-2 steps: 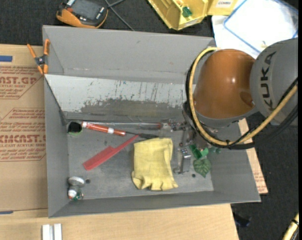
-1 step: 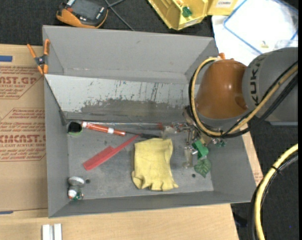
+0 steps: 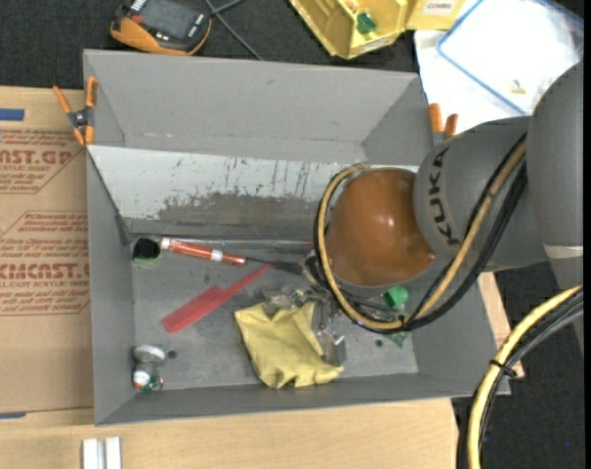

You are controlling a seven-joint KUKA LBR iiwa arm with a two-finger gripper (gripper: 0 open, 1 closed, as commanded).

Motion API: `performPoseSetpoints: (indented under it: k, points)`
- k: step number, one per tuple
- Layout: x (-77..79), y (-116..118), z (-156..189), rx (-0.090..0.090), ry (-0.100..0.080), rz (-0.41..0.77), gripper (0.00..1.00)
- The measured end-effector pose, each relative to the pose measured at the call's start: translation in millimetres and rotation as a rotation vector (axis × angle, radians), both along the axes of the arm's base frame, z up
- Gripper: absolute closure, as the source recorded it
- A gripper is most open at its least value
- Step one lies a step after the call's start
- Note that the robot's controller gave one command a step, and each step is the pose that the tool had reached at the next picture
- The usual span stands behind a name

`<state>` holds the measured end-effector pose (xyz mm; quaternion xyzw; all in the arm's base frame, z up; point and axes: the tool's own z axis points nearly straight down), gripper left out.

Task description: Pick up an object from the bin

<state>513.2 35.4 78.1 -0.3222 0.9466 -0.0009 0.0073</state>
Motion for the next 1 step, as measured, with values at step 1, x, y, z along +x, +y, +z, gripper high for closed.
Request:
performPoseSetpoints:
  k: [1]
  points:
    - [-21.4,-10.1,-7.4,-0.003,0.001,-0.191,1.0]
